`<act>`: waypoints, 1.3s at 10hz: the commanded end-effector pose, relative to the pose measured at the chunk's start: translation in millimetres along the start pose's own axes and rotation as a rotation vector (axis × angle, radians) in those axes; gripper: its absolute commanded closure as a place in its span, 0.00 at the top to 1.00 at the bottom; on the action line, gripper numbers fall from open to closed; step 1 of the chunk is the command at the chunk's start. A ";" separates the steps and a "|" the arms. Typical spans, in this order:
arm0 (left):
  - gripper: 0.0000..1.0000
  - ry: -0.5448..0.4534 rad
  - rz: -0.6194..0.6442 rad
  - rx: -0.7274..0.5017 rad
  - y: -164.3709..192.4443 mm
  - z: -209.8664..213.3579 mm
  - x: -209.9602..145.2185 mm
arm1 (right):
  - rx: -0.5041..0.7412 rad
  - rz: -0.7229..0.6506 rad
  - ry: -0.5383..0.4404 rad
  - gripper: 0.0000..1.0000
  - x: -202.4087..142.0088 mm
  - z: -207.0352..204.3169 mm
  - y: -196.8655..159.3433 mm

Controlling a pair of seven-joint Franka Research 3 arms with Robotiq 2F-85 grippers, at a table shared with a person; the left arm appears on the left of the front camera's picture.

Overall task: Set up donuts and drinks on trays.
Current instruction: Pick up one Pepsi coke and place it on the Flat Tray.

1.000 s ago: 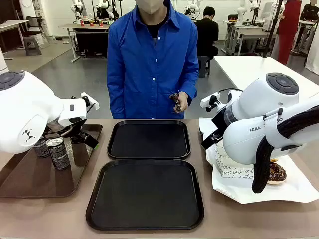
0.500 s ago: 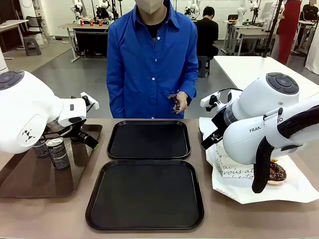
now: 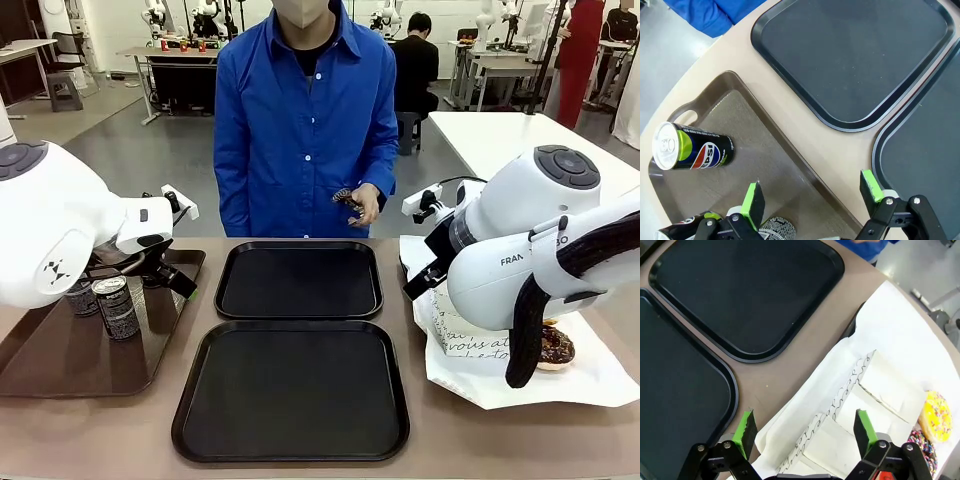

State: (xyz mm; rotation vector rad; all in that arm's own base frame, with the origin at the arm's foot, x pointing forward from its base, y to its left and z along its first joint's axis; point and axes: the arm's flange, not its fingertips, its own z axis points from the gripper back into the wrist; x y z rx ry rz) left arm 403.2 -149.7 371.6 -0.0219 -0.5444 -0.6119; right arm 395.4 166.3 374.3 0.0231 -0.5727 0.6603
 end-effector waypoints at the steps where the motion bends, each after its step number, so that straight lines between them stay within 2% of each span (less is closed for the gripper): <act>1: 1.00 0.000 0.000 0.000 -0.1 0.0 0.0 | 0.000 0.000 0.000 1.00 0.0 0.0 0.1; 5: 1.00 0.000 0.000 0.000 0.0 0.0 0.0 | 0.000 0.000 0.000 1.00 0.0 0.0 0.0; 6: 1.00 0.012 -0.043 0.047 -4.2 18.3 -5.2 | 0.014 -0.020 0.011 1.00 -8.3 12.0 5.9; 7: 1.00 0.010 -0.060 0.085 -13.7 47.1 -21.8 | 0.019 -0.027 0.029 1.00 -26.6 30.1 15.4; 10: 1.00 0.011 -0.084 0.001 -30.4 116.9 -78.0 | 0.041 -0.050 0.093 1.00 -92.3 100.3 45.1; 11: 1.00 0.028 -0.090 -0.035 -32.1 134.3 -93.7 | 0.066 -0.052 0.133 1.00 -115.5 123.1 56.9; 13: 1.00 0.065 -0.089 -0.067 -38.2 145.0 -119.9 | 0.035 -0.055 0.193 1.00 -150.5 147.5 73.7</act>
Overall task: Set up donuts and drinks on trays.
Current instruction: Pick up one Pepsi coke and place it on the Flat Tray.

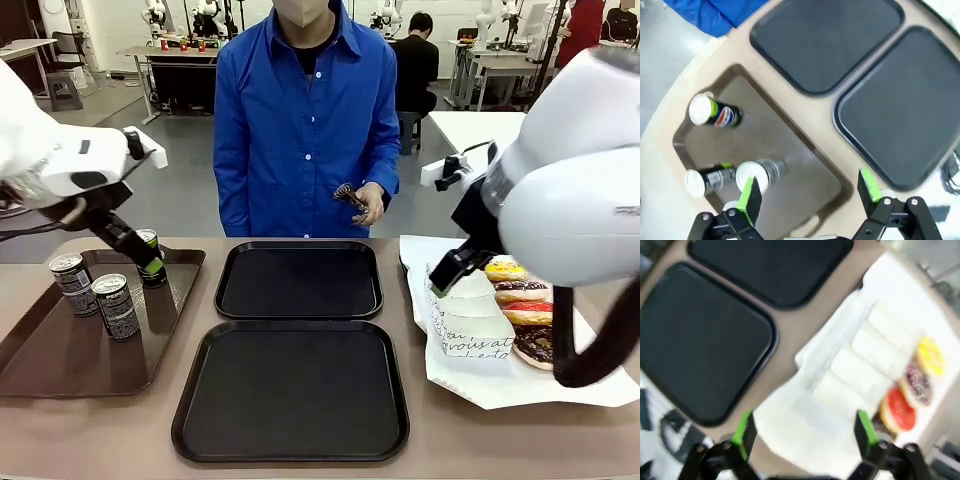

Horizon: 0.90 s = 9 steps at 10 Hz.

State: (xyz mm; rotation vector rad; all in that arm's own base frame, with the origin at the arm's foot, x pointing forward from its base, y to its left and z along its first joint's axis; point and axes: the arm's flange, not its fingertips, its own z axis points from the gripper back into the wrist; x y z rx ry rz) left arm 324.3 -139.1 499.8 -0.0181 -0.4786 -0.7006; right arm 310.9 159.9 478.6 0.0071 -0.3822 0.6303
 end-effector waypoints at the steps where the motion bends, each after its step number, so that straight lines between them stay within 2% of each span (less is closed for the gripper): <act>1: 1.00 0.024 -0.012 -0.035 -36.9 -12.7 -131.1 | -0.011 -0.001 0.044 1.00 -162.8 -8.0 50.2; 2: 1.00 0.031 0.014 -0.030 -40.7 -13.1 -137.9 | -0.006 0.015 0.070 1.00 -169.9 -8.3 53.0; 3: 1.00 0.027 0.004 -0.009 -36.6 -17.5 -133.2 | -0.062 0.006 0.072 1.00 -162.4 -17.2 42.5; 4: 1.00 0.044 0.004 -0.027 -3.2 26.4 -16.5 | -0.017 0.012 0.070 1.00 -30.4 46.4 21.2; 6: 1.00 0.044 0.004 -0.027 -3.2 26.4 -16.5 | -0.017 0.012 0.070 1.00 -30.4 46.4 21.2; 7: 1.00 0.052 0.005 -0.027 -4.1 33.0 -20.5 | -0.031 0.017 0.082 1.00 -41.0 60.1 26.8; 8: 1.00 -0.045 0.226 -0.222 22.1 34.4 -24.5 | 0.191 -0.160 0.013 1.00 -42.6 57.1 -2.9; 9: 1.00 -0.136 0.380 -0.369 46.8 38.0 -31.3 | 0.347 -0.314 -0.094 1.00 -52.9 56.6 -36.6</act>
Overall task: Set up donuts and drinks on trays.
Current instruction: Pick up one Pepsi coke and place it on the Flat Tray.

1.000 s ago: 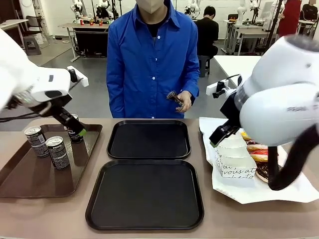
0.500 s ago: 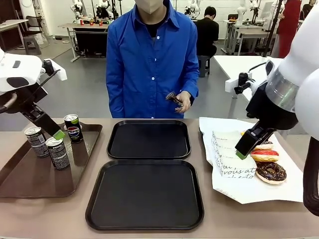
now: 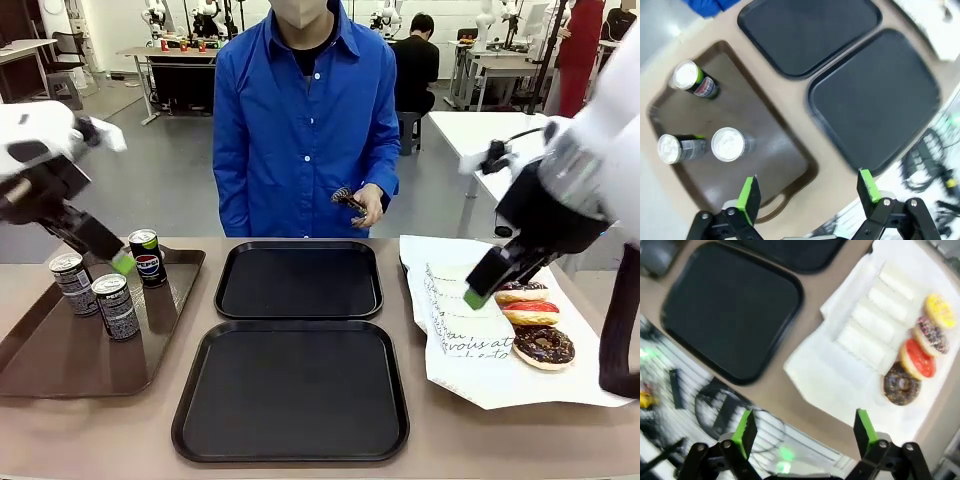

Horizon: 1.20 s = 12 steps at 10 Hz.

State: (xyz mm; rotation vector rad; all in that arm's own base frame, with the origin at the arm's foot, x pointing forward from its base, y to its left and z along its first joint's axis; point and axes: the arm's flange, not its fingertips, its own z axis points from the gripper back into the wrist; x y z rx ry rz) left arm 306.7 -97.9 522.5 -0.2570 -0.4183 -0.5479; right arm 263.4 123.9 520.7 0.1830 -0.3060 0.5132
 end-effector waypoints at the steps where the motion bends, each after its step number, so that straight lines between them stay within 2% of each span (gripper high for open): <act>1: 1.00 -0.189 0.282 -0.285 44.2 15.7 -3.4 | 0.329 -0.268 -0.216 1.00 -18.2 2.0 -63.0; 2: 1.00 -0.242 0.375 -0.404 65.9 24.0 -9.2 | 0.452 -0.378 -0.261 1.00 -33.0 -5.1 -96.0; 3: 1.00 -0.259 0.457 -0.474 85.2 28.0 -17.2 | 0.523 -0.477 -0.270 1.00 -47.9 -13.4 -123.2; 7: 1.00 -0.295 0.646 -0.602 162.1 43.2 -66.8 | 0.671 -0.734 -0.369 1.00 -126.6 -28.9 -201.4; 9: 1.00 -0.297 0.708 -0.605 182.9 46.7 -93.2 | 0.721 -0.774 -0.374 1.00 -166.5 -28.7 -220.6; 10: 1.00 -0.311 0.740 -0.616 191.9 46.5 -105.2 | 0.739 -0.750 -0.354 1.00 -181.4 -24.8 -223.3; 12: 1.00 -0.306 0.776 -0.664 210.4 46.9 -122.2 | 0.761 -0.730 -0.387 1.00 -205.4 -9.9 -227.7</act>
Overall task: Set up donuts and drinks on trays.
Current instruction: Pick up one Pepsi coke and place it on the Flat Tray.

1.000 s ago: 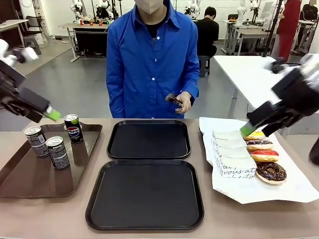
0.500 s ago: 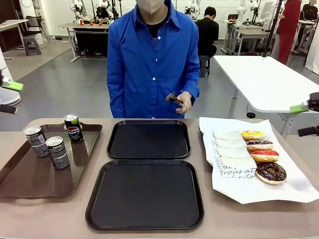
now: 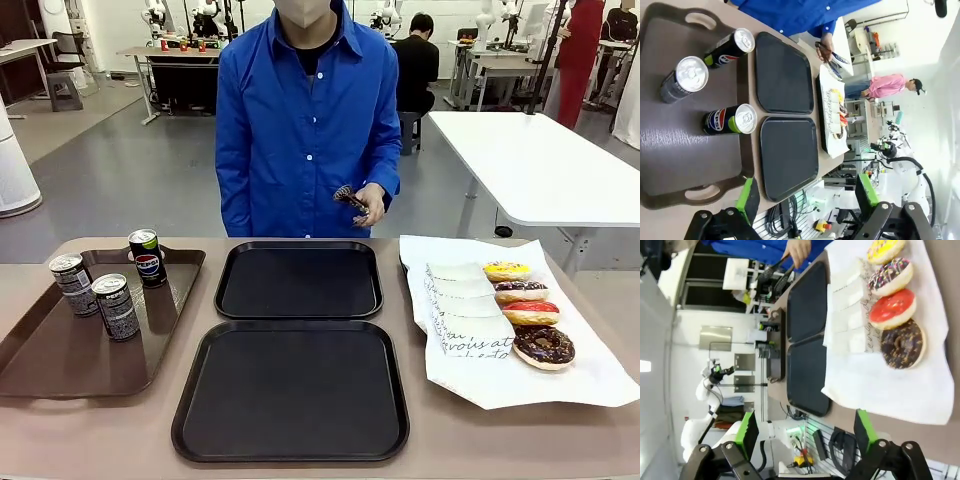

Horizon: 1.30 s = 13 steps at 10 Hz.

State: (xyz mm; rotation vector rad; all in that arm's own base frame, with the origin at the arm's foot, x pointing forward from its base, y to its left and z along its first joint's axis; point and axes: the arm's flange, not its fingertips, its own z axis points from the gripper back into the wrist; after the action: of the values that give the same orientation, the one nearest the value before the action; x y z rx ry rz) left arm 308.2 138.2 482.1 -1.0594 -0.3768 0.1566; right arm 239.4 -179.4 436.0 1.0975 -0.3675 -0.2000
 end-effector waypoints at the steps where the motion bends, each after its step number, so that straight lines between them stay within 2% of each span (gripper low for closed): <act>1: 1.00 0.013 0.008 -0.045 7.4 11.4 6.6 | 0.017 0.040 0.013 1.00 -38.8 -0.8 -5.0; 3: 1.00 0.024 0.038 -0.032 11.4 22.8 5.0 | 0.031 0.037 0.020 1.00 -45.0 14.5 -8.6; 5: 1.00 0.022 0.046 -0.026 11.9 17.4 1.1 | -0.008 0.065 0.042 1.00 -43.4 9.4 0.6; 6: 1.00 0.022 0.046 -0.026 11.9 17.4 1.1 | 0.040 0.017 0.008 1.00 -31.8 26.4 -6.1; 13: 1.00 0.022 0.046 -0.026 11.9 17.4 1.1 | 0.040 0.017 0.008 1.00 -31.8 26.4 -6.1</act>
State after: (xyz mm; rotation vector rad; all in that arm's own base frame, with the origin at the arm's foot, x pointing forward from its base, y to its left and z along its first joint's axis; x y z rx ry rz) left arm 303.6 158.8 482.0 -1.0764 -0.3183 0.1918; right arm 199.1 -193.3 434.1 1.1229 -0.3667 -0.1813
